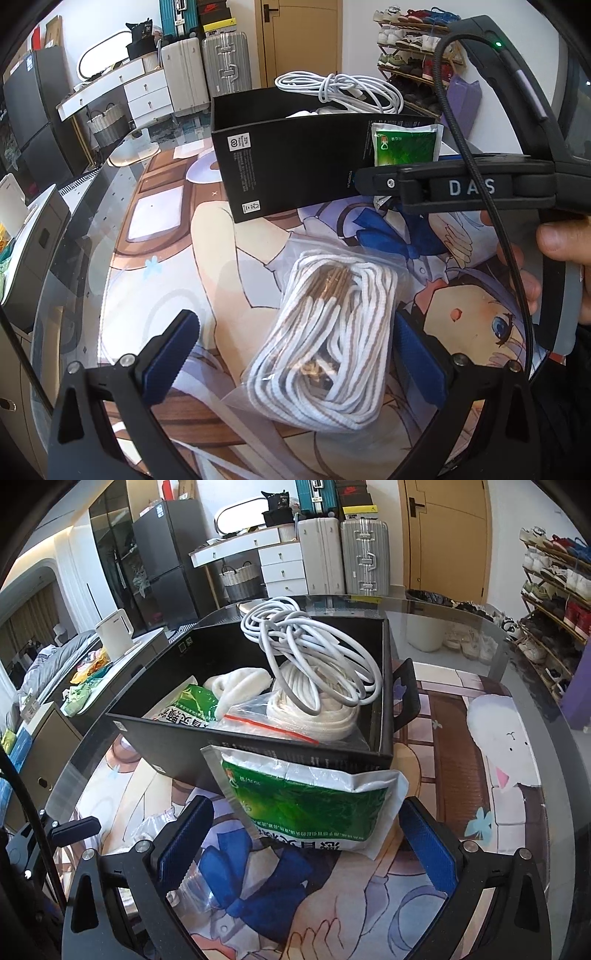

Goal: Organize soft objects
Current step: 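Lower the left gripper around the bagged white rope and close it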

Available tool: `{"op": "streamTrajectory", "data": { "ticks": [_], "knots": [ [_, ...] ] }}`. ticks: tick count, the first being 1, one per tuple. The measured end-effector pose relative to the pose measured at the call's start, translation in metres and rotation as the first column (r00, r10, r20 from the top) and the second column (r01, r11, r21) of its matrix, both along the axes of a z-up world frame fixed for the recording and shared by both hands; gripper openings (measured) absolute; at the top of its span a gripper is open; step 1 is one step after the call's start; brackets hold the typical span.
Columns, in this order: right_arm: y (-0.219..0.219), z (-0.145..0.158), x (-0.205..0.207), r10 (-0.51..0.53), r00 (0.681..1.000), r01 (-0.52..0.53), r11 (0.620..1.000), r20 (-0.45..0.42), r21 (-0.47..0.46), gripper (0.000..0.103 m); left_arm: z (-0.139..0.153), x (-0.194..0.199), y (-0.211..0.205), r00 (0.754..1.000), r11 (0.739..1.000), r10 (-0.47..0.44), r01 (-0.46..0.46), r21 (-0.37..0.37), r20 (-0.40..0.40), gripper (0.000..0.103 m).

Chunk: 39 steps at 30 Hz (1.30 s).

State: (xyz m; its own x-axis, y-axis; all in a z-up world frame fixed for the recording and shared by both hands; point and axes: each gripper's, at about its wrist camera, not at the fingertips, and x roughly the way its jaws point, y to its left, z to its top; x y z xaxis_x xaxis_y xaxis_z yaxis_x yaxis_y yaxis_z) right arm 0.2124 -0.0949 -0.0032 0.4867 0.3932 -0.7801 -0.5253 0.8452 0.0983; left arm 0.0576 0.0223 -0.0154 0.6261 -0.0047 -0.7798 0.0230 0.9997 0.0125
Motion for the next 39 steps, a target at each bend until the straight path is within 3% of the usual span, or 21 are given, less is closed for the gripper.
{"op": "streamTrajectory", "data": {
  "ticks": [10, 18, 27, 39],
  "knots": [
    [-0.004, -0.002, 0.011, -0.04, 0.999, 0.04, 0.999, -0.017, -0.01, 0.101, -0.002, 0.0, 0.0, 1.0, 1.0, 0.0, 0.0, -0.001, -0.002, 0.103],
    [-0.003, -0.004, 0.008, -0.012, 1.0, 0.012, 1.0, -0.026, -0.014, 0.077, -0.001, -0.001, 0.001, 1.0, 1.0, 0.0, 0.0, -0.002, -0.002, 0.103],
    [-0.019, -0.002, 0.005, 0.001, 1.0, 0.0, 1.0, -0.029, 0.007, 0.059, -0.001, -0.001, 0.001, 1.0, 1.0, 0.0, 0.0, -0.003, -0.003, 0.103],
    [-0.051, 0.003, -0.008, 0.009, 1.0, -0.009, 0.998, -0.006, 0.057, 0.055, -0.003, -0.001, 0.002, 1.0, 1.0, -0.018, 0.018, -0.013, -0.017, 0.103]
  ]
}}
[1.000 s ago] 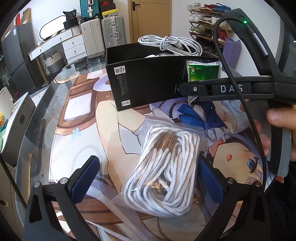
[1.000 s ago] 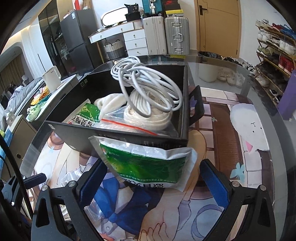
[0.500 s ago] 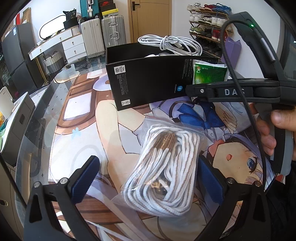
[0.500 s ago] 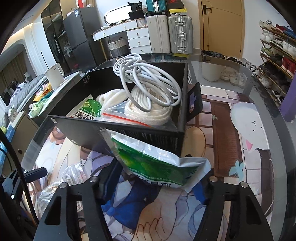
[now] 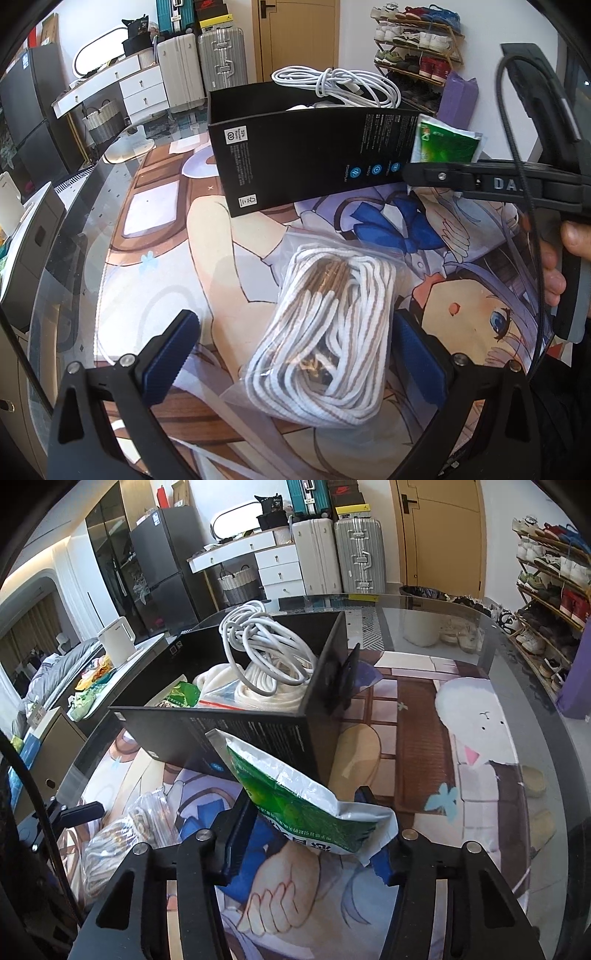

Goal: Organize soft objects
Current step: 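Lower the left gripper around the bagged white rope and close it, then lift the bagged rope with the left gripper and carry it toward the black box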

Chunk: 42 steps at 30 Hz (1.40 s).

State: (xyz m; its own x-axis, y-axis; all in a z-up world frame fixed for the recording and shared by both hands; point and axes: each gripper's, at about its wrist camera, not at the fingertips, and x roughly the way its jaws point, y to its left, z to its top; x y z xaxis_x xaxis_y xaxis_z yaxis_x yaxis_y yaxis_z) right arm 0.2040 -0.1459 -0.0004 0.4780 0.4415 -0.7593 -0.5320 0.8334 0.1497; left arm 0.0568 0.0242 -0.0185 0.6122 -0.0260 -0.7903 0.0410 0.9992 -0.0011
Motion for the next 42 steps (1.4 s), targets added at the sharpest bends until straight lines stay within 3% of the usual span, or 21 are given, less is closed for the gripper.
{"op": "streamTrajectory", "data": {
  "ticks": [7, 10, 12, 15, 42],
  "knots": [
    [-0.013, 0.008, -0.013, 0.021, 0.999, -0.021, 1.0, 0.024, 0.017, 0.055, 0.001, -0.003, -0.004, 1.0, 1.0, -0.025, 0.025, -0.006, 0.005, 0.101],
    [-0.01, 0.012, -0.015, 0.029, 0.999, -0.029, 0.999, 0.032, 0.023, 0.055, 0.004, -0.006, -0.008, 0.998, 0.998, -0.057, 0.057, -0.017, 0.018, 0.087],
    [-0.009, 0.015, -0.016, 0.034, 0.999, -0.035, 0.999, 0.036, 0.027, 0.055, 0.006, -0.007, -0.01, 0.997, 0.997, -0.075, 0.076, -0.016, 0.032, 0.069],
    [-0.007, 0.017, -0.019, 0.046, 0.998, -0.047, 0.998, 0.044, 0.03, 0.055, 0.01, -0.009, -0.011, 0.995, 0.996, -0.088, 0.089, -0.025, 0.04, 0.053],
    [-0.005, 0.047, -0.037, 0.106, 0.986, -0.115, 0.991, 0.127, 0.062, 0.055, 0.047, 0.004, 0.005, 0.989, 0.997, -0.011, 0.022, -0.08, 0.145, 0.05]
  ]
}}
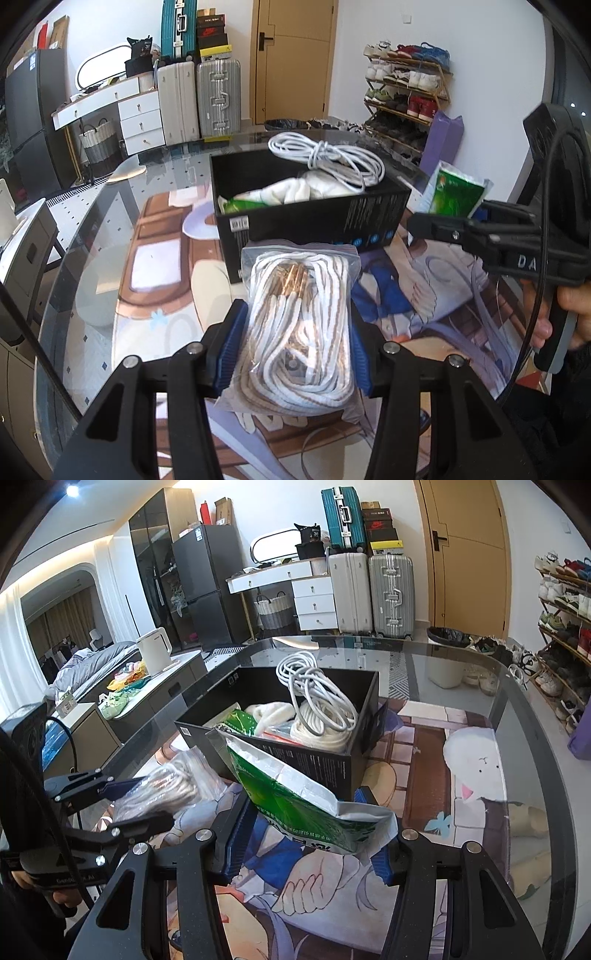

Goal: Organize soft objects
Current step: 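Lift the bagged rope with the left gripper and carry it toward the black box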

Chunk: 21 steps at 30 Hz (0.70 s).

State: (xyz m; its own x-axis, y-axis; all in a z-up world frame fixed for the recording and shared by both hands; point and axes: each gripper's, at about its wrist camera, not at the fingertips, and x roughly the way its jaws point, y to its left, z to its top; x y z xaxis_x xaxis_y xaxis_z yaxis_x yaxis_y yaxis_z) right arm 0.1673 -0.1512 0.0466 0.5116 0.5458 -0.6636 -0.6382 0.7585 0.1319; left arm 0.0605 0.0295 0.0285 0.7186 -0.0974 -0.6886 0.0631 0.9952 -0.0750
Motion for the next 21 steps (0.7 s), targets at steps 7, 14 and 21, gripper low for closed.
{"op": "streamTrajectory", "data": {
  "ticks": [7, 14, 21],
  "knots": [
    [-0.001, 0.006, -0.003, 0.006, 1.0, -0.006, 1.0, 0.014, 0.0, 0.055, 0.015, 0.006, 0.002, 0.999, 1.0, 0.008, -0.008, 0.005, 0.047, 0.05],
    [0.0, 0.008, -0.006, 0.012, 1.0, -0.012, 1.0, 0.019, -0.002, 0.055, 0.007, 0.005, 0.007, 1.0, 1.0, 0.007, -0.007, 0.001, 0.028, 0.05],
    [0.0, 0.007, -0.007, 0.014, 1.0, -0.014, 1.0, 0.013, -0.001, 0.055, -0.013, 0.003, -0.006, 0.999, 0.998, -0.026, 0.028, 0.047, -0.043, 0.082]
  ]
}}
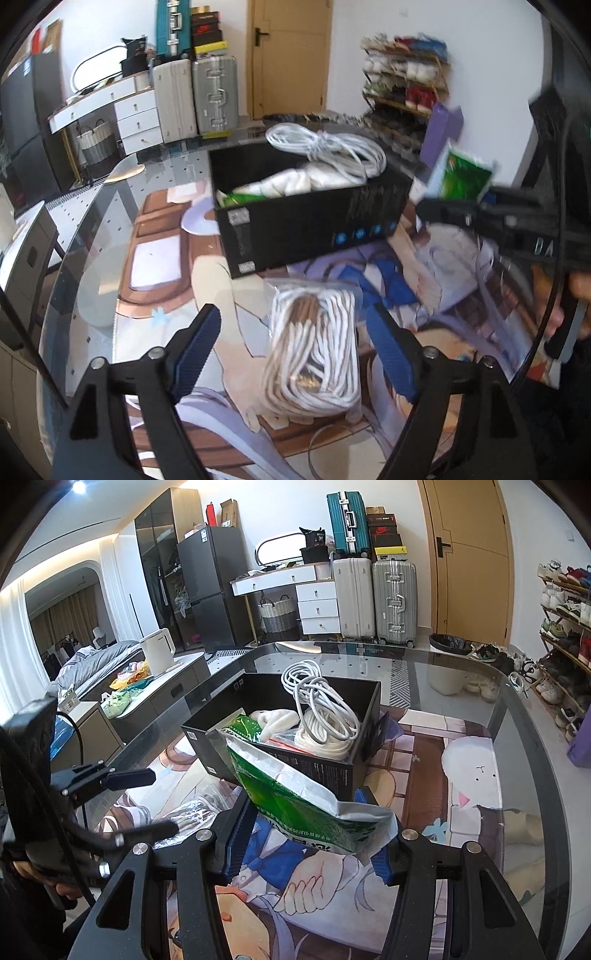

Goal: Organize soft objects
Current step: 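Lift the bagged rope with the left gripper and carry it toward the black box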

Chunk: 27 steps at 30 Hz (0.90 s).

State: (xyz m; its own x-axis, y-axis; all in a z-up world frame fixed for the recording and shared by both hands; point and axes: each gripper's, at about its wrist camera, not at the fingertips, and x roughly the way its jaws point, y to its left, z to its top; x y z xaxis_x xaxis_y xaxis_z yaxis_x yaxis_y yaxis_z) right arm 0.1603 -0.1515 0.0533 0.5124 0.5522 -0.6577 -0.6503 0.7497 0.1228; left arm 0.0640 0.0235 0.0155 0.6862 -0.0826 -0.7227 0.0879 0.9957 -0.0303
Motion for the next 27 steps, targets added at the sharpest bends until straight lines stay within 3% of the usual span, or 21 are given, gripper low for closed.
{"op": "streamTrajectory", "data": {
  "ticks": [4, 5, 6, 7, 9, 27],
  "knots": [
    [0.003, -0.001, 0.0, 0.006, 1.0, -0.006, 1.0, -0.002, -0.004, 0.055, -0.012, 0.003, -0.009, 0.999, 0.999, -0.015, 0.017, 0.037, -0.041, 0.08],
    [0.003, -0.001, 0.0, 0.007, 1.0, -0.007, 1.0, -0.002, -0.003, 0.055, -0.015, 0.003, -0.01, 0.999, 0.999, -0.018, 0.02, 0.043, -0.049, 0.074],
    [0.003, -0.001, 0.0, 0.006, 1.0, -0.006, 1.0, -0.003, -0.004, 0.055, -0.017, 0.004, -0.011, 0.998, 0.999, -0.025, 0.028, 0.046, -0.054, 0.058],
    [0.003, -0.001, 0.0, 0.006, 1.0, -0.006, 1.0, -0.002, -0.004, 0.055, -0.017, 0.004, -0.011, 0.997, 0.999, -0.035, 0.038, 0.039, -0.062, 0.05],
    [0.003, -0.001, 0.0, 0.006, 1.0, -0.006, 1.0, -0.001, -0.004, 0.055, -0.015, 0.003, -0.011, 0.998, 0.999, -0.041, 0.042, 0.027, -0.054, 0.043],
    [0.005, 0.014, 0.001, 0.023, 1.0, -0.023, 1.0, 0.019, 0.015, 0.055, 0.027, -0.001, 0.006, 0.998, 0.998, -0.012, 0.016, -0.061, 0.063, 0.04]
  ]
}}
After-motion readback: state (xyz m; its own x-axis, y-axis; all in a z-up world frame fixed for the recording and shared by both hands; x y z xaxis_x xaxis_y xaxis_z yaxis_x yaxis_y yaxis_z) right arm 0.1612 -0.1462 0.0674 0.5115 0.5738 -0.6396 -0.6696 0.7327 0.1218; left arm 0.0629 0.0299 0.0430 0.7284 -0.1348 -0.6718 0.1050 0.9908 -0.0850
